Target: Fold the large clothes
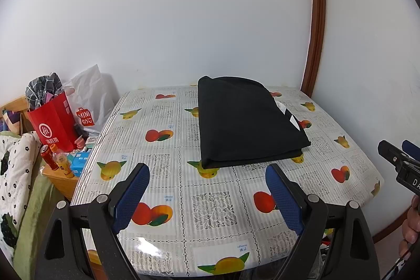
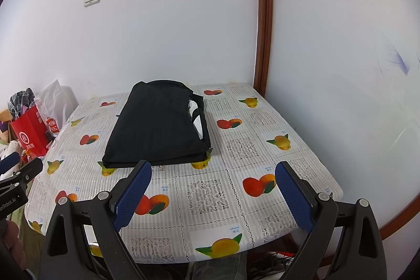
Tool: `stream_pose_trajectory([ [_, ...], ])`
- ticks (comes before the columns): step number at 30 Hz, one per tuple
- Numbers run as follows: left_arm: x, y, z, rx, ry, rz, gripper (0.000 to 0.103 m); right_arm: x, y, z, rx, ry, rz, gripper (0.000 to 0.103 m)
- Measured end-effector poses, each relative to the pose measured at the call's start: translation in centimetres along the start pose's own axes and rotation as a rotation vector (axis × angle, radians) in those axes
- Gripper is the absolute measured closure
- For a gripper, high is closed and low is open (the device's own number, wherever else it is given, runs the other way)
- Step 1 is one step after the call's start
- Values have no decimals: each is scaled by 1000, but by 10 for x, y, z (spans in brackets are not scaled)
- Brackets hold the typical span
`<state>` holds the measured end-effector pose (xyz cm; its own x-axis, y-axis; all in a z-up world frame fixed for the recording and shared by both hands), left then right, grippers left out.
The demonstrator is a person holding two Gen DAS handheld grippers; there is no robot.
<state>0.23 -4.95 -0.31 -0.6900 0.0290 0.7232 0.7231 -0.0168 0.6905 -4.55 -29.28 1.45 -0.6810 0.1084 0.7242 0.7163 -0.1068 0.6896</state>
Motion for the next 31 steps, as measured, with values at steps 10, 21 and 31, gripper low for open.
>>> stream_pose_trajectory([
  [10,0,0,0,4,0,-1,13,0,0,0,2,-3,1,9],
  [21,1,0,0,7,1,-1,13,1,-1,2,5,-5,2,9],
  [31,-1,5,-4,15,-3,4,13,-1,0,2,8,-7,6,9],
])
Point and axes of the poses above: each gripper's, at about its wrist camera, not at the fingertips, and x roughly against the way its jaws point, z to its left, y to its top, the point moved 4 cm from there along -x, roughly the way its jaws point, and after that the axes turned 12 degrees about z, right-handed, at the moved point
